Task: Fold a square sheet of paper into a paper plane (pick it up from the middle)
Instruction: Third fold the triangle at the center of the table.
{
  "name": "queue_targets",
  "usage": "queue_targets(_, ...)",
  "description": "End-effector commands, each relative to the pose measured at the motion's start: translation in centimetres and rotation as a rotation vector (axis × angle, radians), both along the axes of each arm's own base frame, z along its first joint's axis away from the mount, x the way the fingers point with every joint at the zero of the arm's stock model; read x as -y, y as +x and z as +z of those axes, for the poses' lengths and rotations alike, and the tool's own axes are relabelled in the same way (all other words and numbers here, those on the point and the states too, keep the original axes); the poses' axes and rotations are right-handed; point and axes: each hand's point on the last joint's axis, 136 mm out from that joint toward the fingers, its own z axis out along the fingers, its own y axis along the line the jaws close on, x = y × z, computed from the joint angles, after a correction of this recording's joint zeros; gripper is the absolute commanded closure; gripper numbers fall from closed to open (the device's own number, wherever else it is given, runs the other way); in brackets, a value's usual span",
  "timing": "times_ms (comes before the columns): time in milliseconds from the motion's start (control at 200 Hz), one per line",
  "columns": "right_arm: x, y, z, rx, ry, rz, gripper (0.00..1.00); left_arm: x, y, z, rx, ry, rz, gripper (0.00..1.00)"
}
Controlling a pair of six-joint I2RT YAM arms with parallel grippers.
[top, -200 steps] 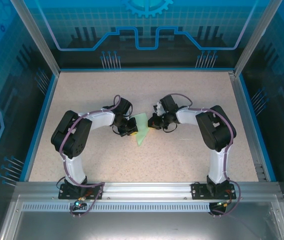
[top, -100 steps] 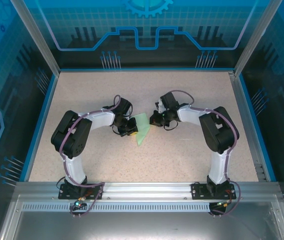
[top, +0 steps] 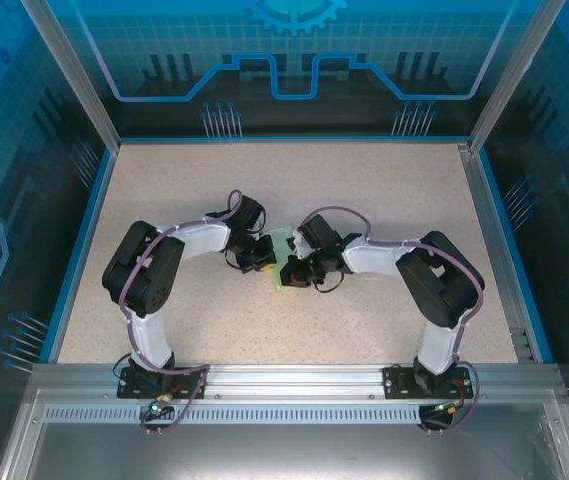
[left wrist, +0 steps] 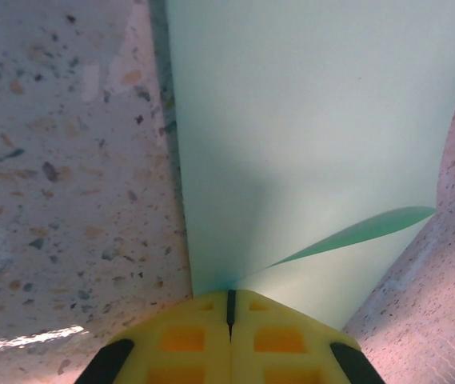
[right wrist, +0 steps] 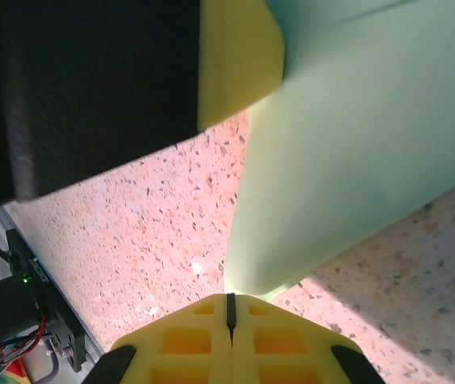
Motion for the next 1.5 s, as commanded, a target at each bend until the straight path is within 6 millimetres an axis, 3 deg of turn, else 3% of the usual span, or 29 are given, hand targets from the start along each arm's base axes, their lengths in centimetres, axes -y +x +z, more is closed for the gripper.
queue_targets(0,-0.7,-0.5,0.2,-0.011,0.030,0.011,0.97,-2.6,-2.1,-3.5,-0.081,0.149,0.017,1.00)
queue_targets(285,-1.8,0.0,0.3,0.001,0.058,0.034,0.98,-2.5,-2.2,-3.4,-0.082,0.147,0.015,1.00)
queue_targets(545,-1.3,-0.5,-2.3,-0.053,0.006,0.040,0.98,-2.4,-2.1,-3.3,-0.080,0.147,0.011,1.00)
queue_targets(755,-1.0,-0.9,-3.1,-0.071,-0.011,0.048,0.98,-2.5,-2.1,-3.3,-0.079,0.153,0.011,1.00)
queue_targets(1095,-1.6,-1.0,-0.6,-0.016,0.057,0.086,0.97,-2.6,-2.1,-3.4,-0.079,0.158,0.012,1.00)
queue_targets(1496,0.0,-2.8,-3.8,-0.084,-0.043,0.090,0.98,-2.6,-2.2,-3.5,-0.082,0.157,0.014,1.00)
